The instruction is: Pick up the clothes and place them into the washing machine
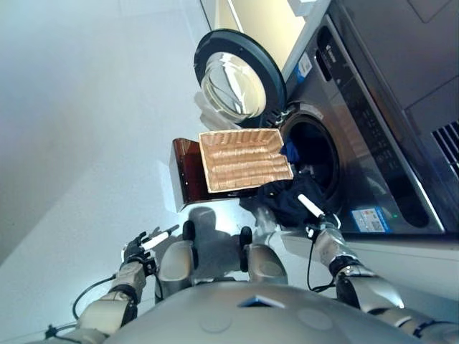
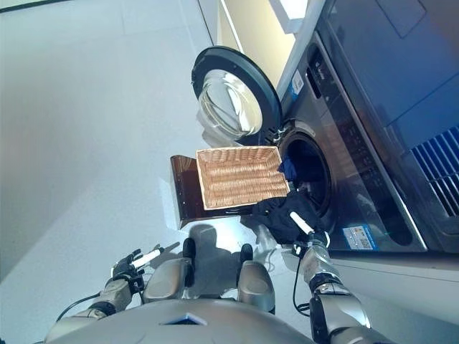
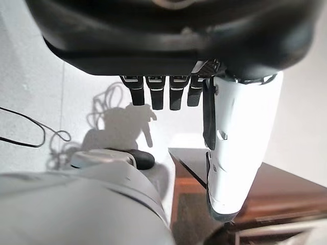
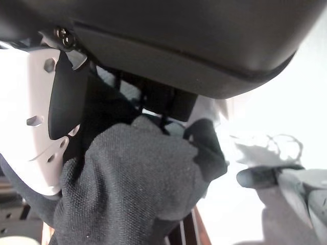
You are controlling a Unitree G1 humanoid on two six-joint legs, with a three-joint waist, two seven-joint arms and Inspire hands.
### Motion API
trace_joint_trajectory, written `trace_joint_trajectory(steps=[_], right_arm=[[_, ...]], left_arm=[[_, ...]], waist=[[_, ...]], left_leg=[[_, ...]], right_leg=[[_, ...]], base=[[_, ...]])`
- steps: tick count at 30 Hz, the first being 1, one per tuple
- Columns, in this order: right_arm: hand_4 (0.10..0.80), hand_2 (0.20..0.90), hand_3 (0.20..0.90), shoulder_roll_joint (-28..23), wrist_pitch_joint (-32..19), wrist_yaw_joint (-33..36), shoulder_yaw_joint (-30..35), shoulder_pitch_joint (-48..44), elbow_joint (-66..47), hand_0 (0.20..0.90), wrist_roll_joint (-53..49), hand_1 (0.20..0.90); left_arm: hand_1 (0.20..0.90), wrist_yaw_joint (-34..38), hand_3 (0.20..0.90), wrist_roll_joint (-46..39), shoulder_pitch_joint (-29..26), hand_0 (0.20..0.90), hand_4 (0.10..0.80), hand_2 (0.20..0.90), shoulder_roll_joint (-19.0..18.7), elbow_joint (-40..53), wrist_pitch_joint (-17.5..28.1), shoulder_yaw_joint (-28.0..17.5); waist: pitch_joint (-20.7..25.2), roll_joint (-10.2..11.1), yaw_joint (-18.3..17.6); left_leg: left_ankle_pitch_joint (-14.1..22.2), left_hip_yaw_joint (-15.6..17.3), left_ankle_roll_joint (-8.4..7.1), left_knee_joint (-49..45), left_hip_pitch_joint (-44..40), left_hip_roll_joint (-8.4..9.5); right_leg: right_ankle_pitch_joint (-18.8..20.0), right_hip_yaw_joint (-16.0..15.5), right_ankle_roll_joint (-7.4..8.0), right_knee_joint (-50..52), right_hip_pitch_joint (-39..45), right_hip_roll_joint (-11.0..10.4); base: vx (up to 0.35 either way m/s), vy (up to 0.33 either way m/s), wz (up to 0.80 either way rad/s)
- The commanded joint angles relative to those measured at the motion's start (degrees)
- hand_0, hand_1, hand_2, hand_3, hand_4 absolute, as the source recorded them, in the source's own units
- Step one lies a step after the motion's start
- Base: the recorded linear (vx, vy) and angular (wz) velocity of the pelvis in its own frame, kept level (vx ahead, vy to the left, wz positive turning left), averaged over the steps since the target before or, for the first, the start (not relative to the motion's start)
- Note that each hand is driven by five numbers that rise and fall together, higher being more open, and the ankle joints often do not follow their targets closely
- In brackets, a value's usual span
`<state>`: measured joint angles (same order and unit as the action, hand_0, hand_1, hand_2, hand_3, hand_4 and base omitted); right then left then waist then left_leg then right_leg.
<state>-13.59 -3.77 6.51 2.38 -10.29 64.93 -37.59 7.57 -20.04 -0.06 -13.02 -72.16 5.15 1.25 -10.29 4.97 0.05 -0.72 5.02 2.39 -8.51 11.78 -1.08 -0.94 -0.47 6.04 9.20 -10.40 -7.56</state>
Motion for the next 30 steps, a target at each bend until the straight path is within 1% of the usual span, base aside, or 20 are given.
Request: trace_joint_trajectory(steps=[1,2,3,4,6,7,8,9,11,12,13,14,15,17,20,23,28,30], right_arm=[[0.3,0.2,0.2,-1.06,-4.13,0.74,1.37,-2.81,-6.26,0.2,-1.17,0.2],[0.3,0.2,0.2,-0.83,-4.05,0.71,1.28,-3.07,-5.93,0.2,-1.1,0.2],[0.3,0.2,0.2,-0.81,-3.89,0.78,1.34,-3.43,-4.94,0.2,-1.01,0.2],[0.3,0.2,0.2,-0.78,-3.78,0.96,1.73,-3.88,-3.92,0.2,-1.1,0.2],[0.3,0.2,0.2,-1.09,-3.45,1.12,2.48,-4.21,-2.98,0.2,-1.55,0.2],[0.3,0.2,0.2,-1.19,-3.21,1.16,2.55,-4.1,-2.95,0.2,-1.45,0.2],[0.3,0.2,0.2,-1.24,-3.0,1.21,2.51,-4.13,-2.93,0.2,-1.42,0.2],[0.3,0.2,0.2,-1.23,-2.73,1.21,2.35,-4.19,-2.78,0.2,-1.49,0.2],[0.3,0.2,0.2,-1.35,-2.24,1.2,2.36,-4.14,-2.16,0.2,-1.22,0.2],[0.3,0.2,0.2,-1.45,-2.07,1.11,2.44,-4.0,-2.17,0.2,-1.09,0.2],[0.3,0.2,0.2,-1.62,-1.98,1.02,2.41,-3.88,-1.91,0.2,-0.81,0.2],[0.3,0.2,0.2,-1.65,-1.98,1.01,2.4,-3.88,-1.9,0.2,-0.81,0.2],[0.3,0.2,0.2,-2.42,-2.09,1.48,2.19,-4.12,-2.32,0.2,-0.39,0.2],[0.3,0.2,0.2,-3.08,-2.41,1.78,2.36,-4.4,-2.98,0.2,-0.32,0.2],[0.3,0.2,0.2,-4.29,-2.67,1.68,2.47,-4.59,-3.2,0.2,-0.15,0.2],[0.3,0.2,0.2,-5.93,-2.55,2.14,3.32,-5.72,-1.95,0.2,0.2,0.2],[0.3,0.2,0.2,-5.61,-3.4,3.17,3.84,-6.96,-2.53,0.2,-0.93,0.2],[0.3,0.2,0.2,-5.16,-3.73,3.94,3.09,-8.08,-3.11,0.2,-1.19,0.2]], left_arm=[[0.9,0.83,0.9,2.3,-0.99,0.9,0.8,0.9,-2.17,-0.14,0.42,1.1],[0.9,1.03,0.9,2.27,-1.1,0.9,0.8,0.9,-2.38,0.06,0.53,1.13],[0.9,1.09,0.9,2.06,-1.06,0.9,0.8,0.9,-2.53,0.41,0.71,1.19],[0.9,1.27,0.9,1.63,-0.94,0.9,0.8,0.9,-2.67,0.76,0.96,1.26],[0.9,1.86,0.9,0.26,-0.32,0.9,0.8,0.9,-2.85,1.15,1.52,1.13],[0.9,2.02,0.9,-0.19,-0.06,0.9,0.8,0.9,-3.05,1.27,1.69,0.94],[0.9,2.16,0.9,-0.61,0.12,0.9,0.8,0.9,-3.21,1.37,1.83,0.8],[0.9,2.32,0.9,-1.09,0.35,0.9,0.8,0.9,-3.34,1.42,1.8,0.48],[0.9,2.05,0.9,-1.24,0.35,0.9,0.8,0.9,-3.02,1.4,1.42,0.18],[0.9,1.87,0.9,-1.42,0.54,0.9,0.8,0.9,-2.7,1.32,1.4,0.02],[0.9,1.84,0.9,-1.71,0.87,0.9,0.8,0.9,-2.19,1.2,1.36,-0.26],[0.9,1.85,0.9,-1.71,0.89,0.9,0.8,0.9,-2.17,1.21,1.36,-0.27],[0.9,2.12,0.9,-2.41,1.14,0.9,0.8,0.9,-1.39,1.08,1.39,-0.42],[0.9,2.3,0.9,-2.39,1.12,0.9,0.8,0.9,-0.4,0.92,1.44,0.21],[0.9,2.07,0.9,-1.53,0.92,0.9,0.8,0.9,0.45,1.09,1.38,1.87],[0.9,2.12,0.9,-1.9,1.01,0.9,0.8,0.9,0.81,1.3,1.29,2.12],[0.9,2.19,0.9,-2.56,0.57,0.9,0.8,0.9,0.94,1.32,1.66,3.08],[0.9,2.47,0.9,-3.36,0.4,0.9,0.8,0.9,1.12,2.47,2.01,3.75]], waist=[[-2.28,0.96,-0.04],[-2.65,0.83,0.21],[-2.71,0.79,0.5],[-2.81,0.69,0.74],[-3.25,0.75,0.71],[-3.37,1.13,0.62],[-3.55,1.53,0.67],[-3.77,2.24,1.12],[-3.96,2.93,1.46],[-3.9,2.99,1.55],[-3.85,2.91,1.59],[-3.84,2.87,1.51],[-4.26,2.08,1.46],[-4.39,1.25,1.14],[-4.74,0.3,0.8],[-4.72,-0.86,0.62],[-5.3,-1.88,0.31],[-6.04,-2.41,0.22]], left_leg=[[3.91,1.09,0.53,-3.7,0.91,-0.16],[4.49,0.88,0.53,-4.54,0.93,-0.6],[4.93,0.59,0.27,-5.25,1.19,-1.26],[5.55,0.02,-0.19,-6.1,1.41,-2.07],[7.17,-1.64,-1.16,-8.73,1.73,-3.29],[7.37,-2.37,-1.66,-9.56,1.9,-3.74],[7.47,-2.6,-2.03,-9.98,1.97,-4.16],[7.17,-2.78,-2.65,-10.14,2.18,-4.79],[6.12,-3.67,-3.6,-9.76,2.68,-5.11],[5.92,-3.9,-3.8,-9.37,2.67,-5.31],[5.68,-4.13,-3.99,-8.83,2.59,-5.56],[5.64,-4.2,-4.01,-8.75,2.55,-5.56],[4.22,-4.96,-4.63,-7.81,3.25,-6.16],[2.93,-5.2,-5.08,-6.41,3.42,-6.67],[1.9,-5.04,-5.49,-4.82,3.14,-6.83],[1.55,-4.5,-5.68,-3.42,2.52,-6.62],[1.1,-3.94,-5.88,-2.74,2.48,-6.19],[0.75,-3.81,-5.86,-2.58,3.1,-5.91]], right_leg=[[-2.36,0.41,-0.03,9.61,-0.04,-0.08],[-1.39,0.99,-0.06,9.27,0.24,-1.41],[1.0,1.44,0.03,7.91,0.23,-3.62],[3.77,1.81,0.39,5.94,0.53,-5.9],[9.78,3.14,1.71,0.45,0.34,-10.32],[10.87,4.25,2.25,-0.84,0.13,-10.75],[11.61,4.05,2.87,-1.26,-0.44,-10.63],[10.92,2.71,3.5,-1.15,-0.82,-10.06],[7.61,1.13,3.92,-1.01,-0.37,-8.57],[6.73,0.8,3.9,-1.29,-0.15,-8.08],[6.13,0.19,3.95,-1.74,0.12,-7.62],[6.13,0.1,3.93,-1.77,0.19,-7.61],[5.26,-0.41,3.8,-1.73,-0.16,-6.67],[4.64,-0.53,3.64,-1.28,-0.73,-6.23],[4.08,-0.54,3.54,-0.94,-0.99,-6.18],[3.66,-0.15,3.51,-0.54,-1.39,-6.37],[3.86,0.09,3.58,-0.53,-1.88,-6.83],[3.99,0.45,3.51,-0.27,-2.96,-6.98]], base=[[-0.009,-0.093,-0.2],[-0.004,-0.173,-0.1],[-0.001,-0.232,-0.08],[0.023,-0.273,-0.01],[0.075,-0.272,0.04],[0.071,-0.235,-0.08],[0.028,-0.233,-0.11],[0.006,-0.225,-0.05],[0.004,-0.212,0.15],[0.011,-0.189,0.51],[0.009,-0.122,0.5],[-0.032,-0.157,0.45],[-0.053,-0.122,0.11],[-0.054,-0.1,0.02],[-0.019,-0.024,-0.01],[0.0,0.0,0.0],[-0.019,0.005,0.0],[-0.092,0.019,-0.02]])
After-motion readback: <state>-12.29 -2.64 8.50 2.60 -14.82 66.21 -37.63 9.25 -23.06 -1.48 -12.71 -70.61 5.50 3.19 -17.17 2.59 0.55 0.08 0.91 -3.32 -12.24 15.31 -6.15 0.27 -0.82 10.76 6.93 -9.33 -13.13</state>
